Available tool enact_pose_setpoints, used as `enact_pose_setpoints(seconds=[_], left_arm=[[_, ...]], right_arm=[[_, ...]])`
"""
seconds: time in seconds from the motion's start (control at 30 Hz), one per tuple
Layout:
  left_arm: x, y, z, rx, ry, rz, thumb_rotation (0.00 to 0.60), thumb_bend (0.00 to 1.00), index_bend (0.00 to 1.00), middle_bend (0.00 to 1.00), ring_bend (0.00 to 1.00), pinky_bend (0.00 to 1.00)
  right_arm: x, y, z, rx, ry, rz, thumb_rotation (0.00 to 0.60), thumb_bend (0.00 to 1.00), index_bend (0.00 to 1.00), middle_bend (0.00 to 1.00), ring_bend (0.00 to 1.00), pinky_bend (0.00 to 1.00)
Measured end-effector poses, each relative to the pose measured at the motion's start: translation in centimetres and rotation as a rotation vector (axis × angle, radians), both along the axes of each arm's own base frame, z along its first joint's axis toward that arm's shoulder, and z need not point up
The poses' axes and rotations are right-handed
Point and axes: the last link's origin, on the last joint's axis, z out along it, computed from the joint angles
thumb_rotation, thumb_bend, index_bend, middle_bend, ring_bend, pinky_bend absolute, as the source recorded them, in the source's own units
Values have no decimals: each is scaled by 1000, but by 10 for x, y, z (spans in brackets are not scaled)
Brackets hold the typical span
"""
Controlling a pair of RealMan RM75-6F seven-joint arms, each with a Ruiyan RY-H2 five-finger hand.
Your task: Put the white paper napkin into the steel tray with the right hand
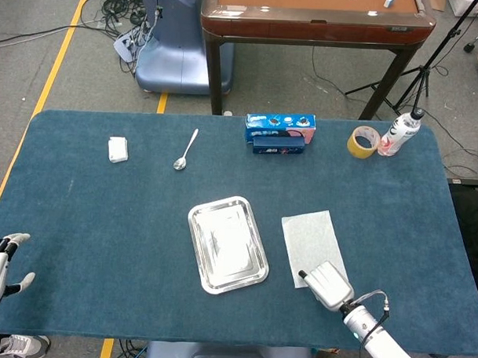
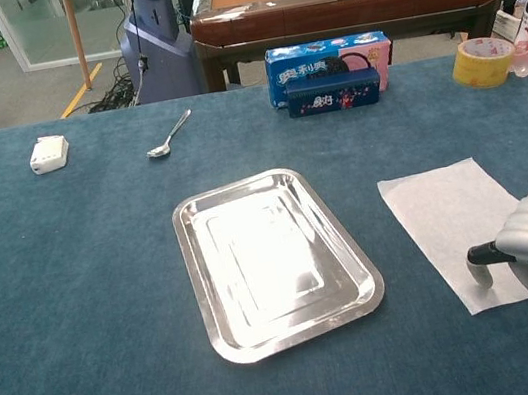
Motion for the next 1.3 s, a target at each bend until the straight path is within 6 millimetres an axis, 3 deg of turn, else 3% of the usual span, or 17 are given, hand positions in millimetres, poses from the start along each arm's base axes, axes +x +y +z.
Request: enact_pose_setpoints(seconds=[0.7, 1.23, 1.3], left_arm=[[0, 0, -2, -6, 4, 3, 600, 197, 238, 223, 212, 324], [-1, 1, -4, -15, 8, 7, 600, 198, 238, 223, 212, 324], [-1, 1, -5, -15, 8, 8, 600, 198, 238, 223, 212, 324]], right_arm=[[-14, -2, 7, -16, 50, -22, 600, 1000, 422, 1000, 1000, 1000], [-24, -10, 26, -83, 75, -33, 600, 1000, 422, 1000, 1000, 1000], [-23, -10, 29, -90, 55, -27, 600, 944, 422, 1000, 1000, 1000]])
